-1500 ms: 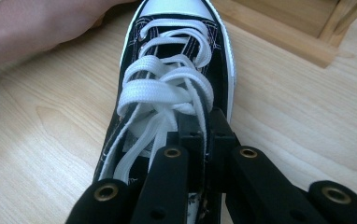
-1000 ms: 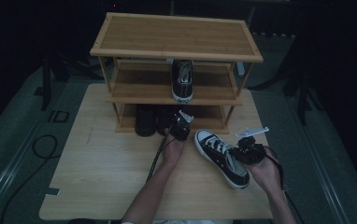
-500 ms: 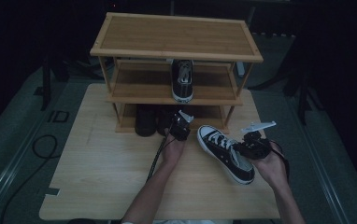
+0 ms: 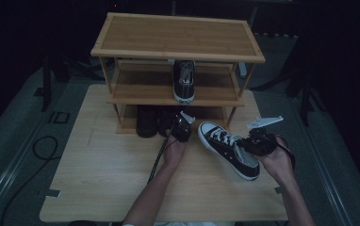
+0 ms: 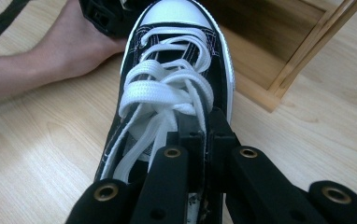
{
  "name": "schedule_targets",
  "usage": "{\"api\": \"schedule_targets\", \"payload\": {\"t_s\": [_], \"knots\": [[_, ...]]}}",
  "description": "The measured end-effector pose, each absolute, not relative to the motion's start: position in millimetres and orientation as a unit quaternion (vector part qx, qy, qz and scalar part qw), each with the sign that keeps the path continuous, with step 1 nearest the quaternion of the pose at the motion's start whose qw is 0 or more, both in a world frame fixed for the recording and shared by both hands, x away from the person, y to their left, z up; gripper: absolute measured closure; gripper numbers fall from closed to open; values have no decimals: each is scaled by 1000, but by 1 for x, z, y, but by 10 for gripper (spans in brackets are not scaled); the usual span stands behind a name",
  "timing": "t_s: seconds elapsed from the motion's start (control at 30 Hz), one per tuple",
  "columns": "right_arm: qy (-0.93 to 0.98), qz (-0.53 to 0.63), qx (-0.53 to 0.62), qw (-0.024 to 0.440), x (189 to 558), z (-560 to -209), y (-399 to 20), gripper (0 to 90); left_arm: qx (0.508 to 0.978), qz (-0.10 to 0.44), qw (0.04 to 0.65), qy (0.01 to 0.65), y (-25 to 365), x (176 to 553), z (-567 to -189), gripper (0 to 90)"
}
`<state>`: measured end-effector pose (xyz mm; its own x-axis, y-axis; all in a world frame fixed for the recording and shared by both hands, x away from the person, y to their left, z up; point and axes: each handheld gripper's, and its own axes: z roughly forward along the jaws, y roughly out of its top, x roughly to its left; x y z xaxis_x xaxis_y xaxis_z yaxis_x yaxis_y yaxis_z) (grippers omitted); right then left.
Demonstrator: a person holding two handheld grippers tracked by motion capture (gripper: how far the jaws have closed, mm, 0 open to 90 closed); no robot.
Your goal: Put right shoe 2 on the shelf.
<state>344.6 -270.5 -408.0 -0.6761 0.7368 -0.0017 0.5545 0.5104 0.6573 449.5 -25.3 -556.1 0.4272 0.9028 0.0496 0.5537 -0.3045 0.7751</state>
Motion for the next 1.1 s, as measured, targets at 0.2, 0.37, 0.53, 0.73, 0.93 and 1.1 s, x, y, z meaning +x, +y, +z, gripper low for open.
{"api": "schedule_targets", "payload": {"t_s": [0.2, 0.37, 0.53, 0.73, 0.93, 1.1], "knots": [[857, 325, 372, 147, 347, -397, -272, 882, 768, 248, 351, 475, -25, 449, -556, 900], [857, 329, 368, 145, 348, -388, -274, 882, 767, 249, 352, 476, -26, 449, -556, 900], [857, 330, 366, 150, 348, -380, -275, 881, 767, 249, 353, 475, -26, 450, -556, 900], [859, 332, 360, 153, 349, -372, -275, 882, 767, 248, 353, 475, -26, 450, -556, 900], [859, 334, 357, 151, 350, -365, -274, 882, 764, 249, 356, 478, -26, 450, -556, 900], [860, 337, 352, 153, 352, -359, -273, 882, 763, 249, 357, 479, -26, 450, -557, 900]]}}
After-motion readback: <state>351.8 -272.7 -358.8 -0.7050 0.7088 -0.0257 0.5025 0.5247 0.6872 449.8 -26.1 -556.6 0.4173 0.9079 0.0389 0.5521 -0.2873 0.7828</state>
